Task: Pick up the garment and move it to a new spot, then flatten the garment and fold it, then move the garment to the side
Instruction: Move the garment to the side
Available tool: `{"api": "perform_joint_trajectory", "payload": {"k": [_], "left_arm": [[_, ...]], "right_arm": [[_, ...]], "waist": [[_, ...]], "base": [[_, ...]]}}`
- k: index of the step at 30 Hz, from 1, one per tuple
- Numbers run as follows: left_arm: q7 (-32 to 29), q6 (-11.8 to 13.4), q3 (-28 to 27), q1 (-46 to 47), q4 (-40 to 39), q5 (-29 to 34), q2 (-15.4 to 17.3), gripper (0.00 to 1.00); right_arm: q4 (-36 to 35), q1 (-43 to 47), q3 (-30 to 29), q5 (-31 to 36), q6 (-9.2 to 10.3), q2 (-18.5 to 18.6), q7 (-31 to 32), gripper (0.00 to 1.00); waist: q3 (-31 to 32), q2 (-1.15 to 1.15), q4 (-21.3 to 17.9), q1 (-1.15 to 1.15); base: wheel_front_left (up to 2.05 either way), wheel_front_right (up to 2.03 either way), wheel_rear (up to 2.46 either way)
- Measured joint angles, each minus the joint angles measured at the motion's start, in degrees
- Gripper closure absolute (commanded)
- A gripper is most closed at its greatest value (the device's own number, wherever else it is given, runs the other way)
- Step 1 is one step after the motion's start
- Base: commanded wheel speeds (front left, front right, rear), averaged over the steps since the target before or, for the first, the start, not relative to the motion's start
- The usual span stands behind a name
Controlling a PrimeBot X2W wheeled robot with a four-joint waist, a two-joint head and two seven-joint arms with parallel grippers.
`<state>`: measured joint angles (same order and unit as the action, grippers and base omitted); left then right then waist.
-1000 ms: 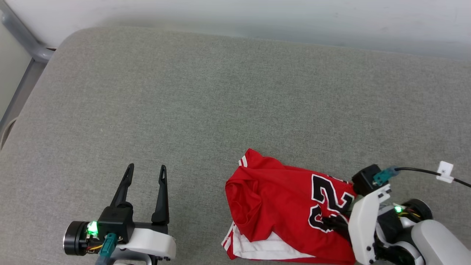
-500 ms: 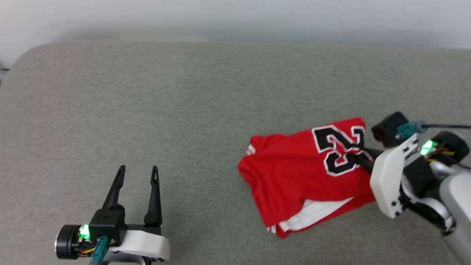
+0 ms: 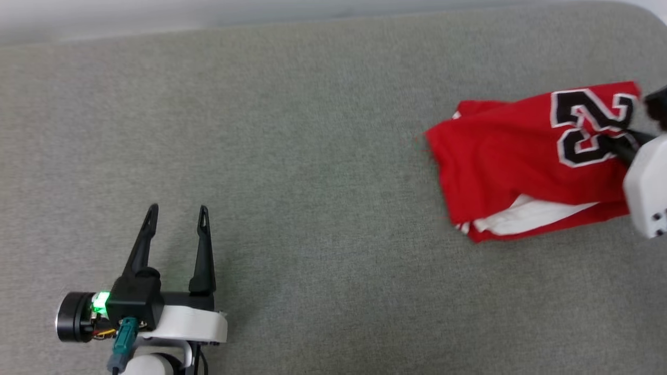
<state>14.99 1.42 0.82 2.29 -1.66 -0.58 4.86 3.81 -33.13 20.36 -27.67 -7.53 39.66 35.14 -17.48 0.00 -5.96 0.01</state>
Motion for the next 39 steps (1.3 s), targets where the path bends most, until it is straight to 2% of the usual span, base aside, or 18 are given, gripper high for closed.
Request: {"api": "perform_joint_trajectory", "payload": {"k": [10, 23, 24, 25, 29, 32, 35, 39], "left_arm": [[0.0, -0.9, 0.5, 5.0, -2.3, 0.5, 1.6, 0.0], [0.0, -1.2, 1.5, 9.0, -4.4, 0.6, 2.3, 0.0], [0.0, -1.2, 1.4, 9.2, -4.4, 0.6, 2.3, 0.0], [0.0, -1.2, 1.5, 9.4, -4.4, 0.6, 2.4, 0.0], [0.0, -0.7, 1.3, 9.4, -4.1, 0.4, 2.3, 0.0], [0.0, -0.3, 1.4, 8.4, -3.7, 0.3, 1.9, 0.0], [0.0, 0.3, 1.3, 7.1, -3.4, -0.1, 1.6, 0.0], [0.0, 0.9, 0.7, 4.4, -2.9, -0.6, 1.2, 0.0]], "right_arm": [[9.6, -2.9, -10.8, 4.9, 0.0, 4.4, -1.2, 1.0], [20.5, -6.0, -27.5, 13.2, -0.01, 3.0, -0.8, 1.0], [20.9, -6.1, -28.5, 13.8, -0.01, 2.3, -1.1, 0.76], [21.1, -6.3, -29.3, 14.3, -0.01, 1.6, -1.6, 0.0], [21.2, -6.5, -31.3, 17.0, 0.0, -1.2, -4.1, 0.0], [20.1, -5.3, -31.8, 19.3, -0.01, -1.7, -6.9, 0.0], [16.9, -3.9, -32.5, 19.9, 0.0, -2.9, -12.4, 0.0], [11.0, -0.7, -31.8, 19.1, 0.0, -7.1, -19.4, 0.0]], "waist": [[-8.9, 0.0, -1.1, 0.0], [-16.6, 0.0, 0.9, 0.0], [-16.7, 0.0, 1.1, 0.0], [-16.8, 0.0, 1.3, 0.0], [-15.5, 0.0, 1.4, 0.0], [-13.6, 0.0, 1.5, 0.0], [-11.2, 0.0, 1.6, 0.0], [-7.6, 0.0, 1.8, 0.0]], "base": [[0.0, 0.0, 0.0], [0.0, 0.0, 0.0], [0.0, 0.0, 0.0], [0.0, 0.0, 0.0], [0.0, 0.0, 0.0], [0.0, 0.0, 0.0], [0.0, 0.0, 0.0], [0.0, 0.0, 0.0]]}}
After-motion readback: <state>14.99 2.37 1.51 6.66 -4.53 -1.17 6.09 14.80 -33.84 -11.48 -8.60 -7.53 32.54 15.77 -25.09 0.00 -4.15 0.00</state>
